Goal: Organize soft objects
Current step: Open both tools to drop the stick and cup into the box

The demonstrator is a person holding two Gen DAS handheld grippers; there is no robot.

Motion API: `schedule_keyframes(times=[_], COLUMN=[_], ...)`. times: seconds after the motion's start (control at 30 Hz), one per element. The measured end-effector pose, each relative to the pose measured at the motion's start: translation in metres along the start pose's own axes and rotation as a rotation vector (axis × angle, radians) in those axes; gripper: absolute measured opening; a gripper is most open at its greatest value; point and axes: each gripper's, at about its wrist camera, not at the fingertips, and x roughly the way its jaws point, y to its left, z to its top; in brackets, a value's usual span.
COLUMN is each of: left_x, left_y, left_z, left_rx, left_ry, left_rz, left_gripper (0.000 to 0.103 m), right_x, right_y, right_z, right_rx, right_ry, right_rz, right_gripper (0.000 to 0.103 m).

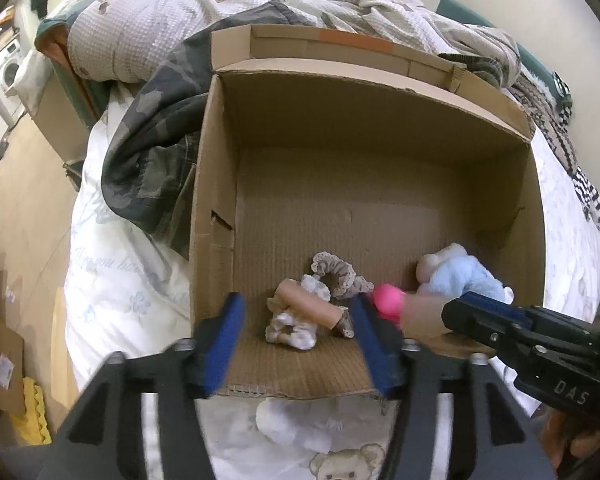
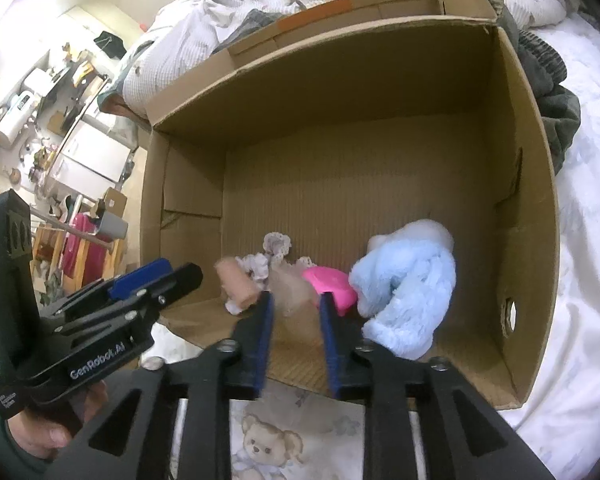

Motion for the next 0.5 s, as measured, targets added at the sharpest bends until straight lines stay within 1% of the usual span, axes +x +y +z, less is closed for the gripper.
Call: schedule_keyframes(times=[0.03,0.1,0.17,0.23,0.5], left_x=[-0.001,0.001,0.003,0.003,-0.001], left_y=[0.000,-0.002,-0.005,-0.006,-0.007], left_z=[0.000,-0.001,-0.002,-0.003,-0.003], left_rx=[-0.001,0.007,0.020,0.029,0.027], left_ry=[-0.004,0.012,0.027,0.028,0.012], left_rz=[-0.007,-0.032,-0.025,-0.016,-0.025], left_gripper=[0.060,0.060,0.060,0.060,0.060], right_x=[-0.001,-0.003,-0.008,-0.009,-0.010], right_y=[0.000,-0.003,-0.007,-0.009,-0.011], right_z=[0.001,0.002,0.003,0.005,0.002], right_rx=[0.005,0.024,0.060,0.074,0.090], right_ry=[-0.004,-0.020,-0.047,-0.047,-0.046], right_rz=[0.001,0.000,0.019,0.025,0.015], right_gripper=[0.052,0.080,0.080,0.080,0.080])
